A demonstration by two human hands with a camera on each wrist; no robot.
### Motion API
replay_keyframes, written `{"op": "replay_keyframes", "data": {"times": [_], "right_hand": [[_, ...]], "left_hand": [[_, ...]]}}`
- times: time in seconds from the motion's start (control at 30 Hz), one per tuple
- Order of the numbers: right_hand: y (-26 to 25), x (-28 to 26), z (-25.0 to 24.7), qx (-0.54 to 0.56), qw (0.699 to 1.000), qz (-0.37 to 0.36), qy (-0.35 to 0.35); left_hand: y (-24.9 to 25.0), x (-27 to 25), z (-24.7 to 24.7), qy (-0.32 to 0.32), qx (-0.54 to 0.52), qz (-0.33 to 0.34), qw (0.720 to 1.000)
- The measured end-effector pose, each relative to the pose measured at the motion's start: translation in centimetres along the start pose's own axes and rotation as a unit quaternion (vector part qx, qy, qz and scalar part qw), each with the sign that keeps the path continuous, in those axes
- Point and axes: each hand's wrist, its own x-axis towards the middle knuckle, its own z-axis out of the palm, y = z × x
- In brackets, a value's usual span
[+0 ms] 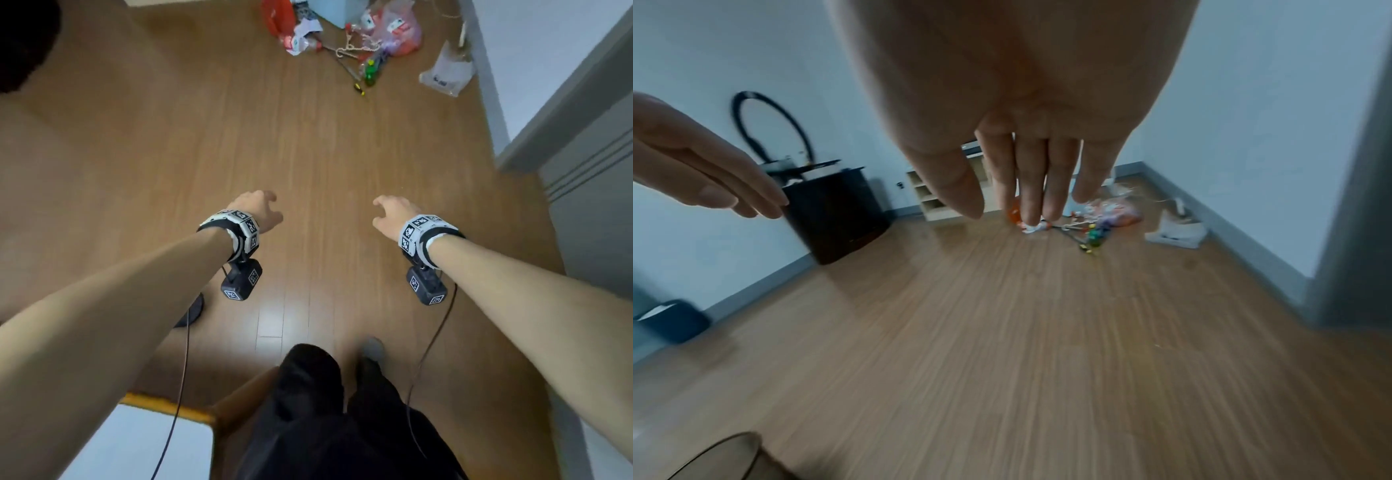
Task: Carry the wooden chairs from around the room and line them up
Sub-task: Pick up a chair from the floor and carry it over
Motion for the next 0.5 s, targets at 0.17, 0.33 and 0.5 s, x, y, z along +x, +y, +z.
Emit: {"op": "replay_keyframes", "data": {"times": [0.17,0.33,0.5], "right_hand": [[-9.5,8.9,-0.7,-0.057,0.994,-0.084,-0.046],[-21.0,17.9,-0.7,-0.113,0.98,-0.145,-0.07],[-34.4,26.6,-0.1,-0.152,0.967,-0.188,-0.079]], "left_hand": [[-9.0,3.0,-2.3,0.011,-0.056,-0.085,0.995],[-18.8,7.9,-4.7,0.02,-0.094,-0.148,0.984],[-29.3,14.3,-8.8,0.038,-0.14,-0.185,0.972]]}}
